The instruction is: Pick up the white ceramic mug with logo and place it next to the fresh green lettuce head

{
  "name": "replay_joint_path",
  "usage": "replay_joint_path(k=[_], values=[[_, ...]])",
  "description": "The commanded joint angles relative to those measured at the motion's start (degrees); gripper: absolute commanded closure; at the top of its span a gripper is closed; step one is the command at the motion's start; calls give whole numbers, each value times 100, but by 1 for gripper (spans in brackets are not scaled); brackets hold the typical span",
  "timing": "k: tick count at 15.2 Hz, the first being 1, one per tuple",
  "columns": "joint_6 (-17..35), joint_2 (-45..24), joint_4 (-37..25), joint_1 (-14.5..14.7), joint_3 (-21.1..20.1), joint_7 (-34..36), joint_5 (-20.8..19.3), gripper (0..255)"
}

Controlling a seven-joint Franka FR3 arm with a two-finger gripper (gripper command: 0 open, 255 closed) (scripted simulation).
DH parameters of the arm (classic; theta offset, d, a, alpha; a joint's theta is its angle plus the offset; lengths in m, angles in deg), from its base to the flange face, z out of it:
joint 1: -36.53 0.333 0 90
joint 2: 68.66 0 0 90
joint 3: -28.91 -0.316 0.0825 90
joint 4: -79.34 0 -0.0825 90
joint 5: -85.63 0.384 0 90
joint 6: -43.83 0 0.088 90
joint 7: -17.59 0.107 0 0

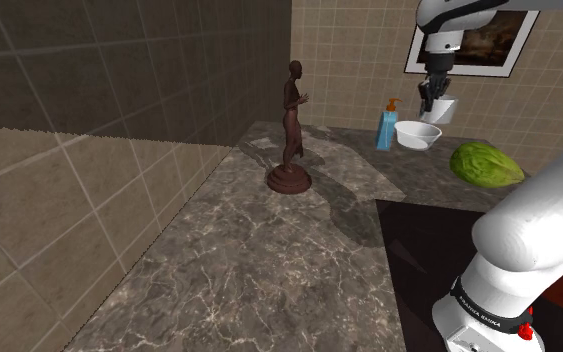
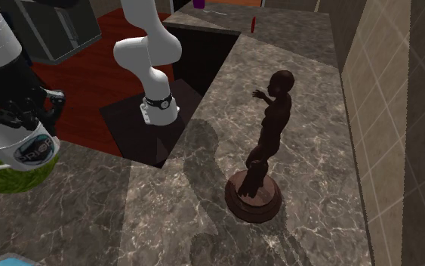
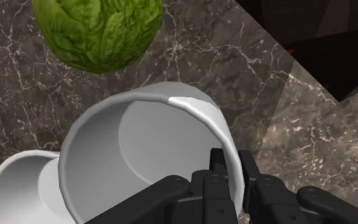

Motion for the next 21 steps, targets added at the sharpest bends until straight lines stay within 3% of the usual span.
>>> replay_joint_path(k=[1,21], values=[[62,-103,-77,-131,196,-332,-11,255],[1528,-395,1094,-246,389,-455,13,255]])
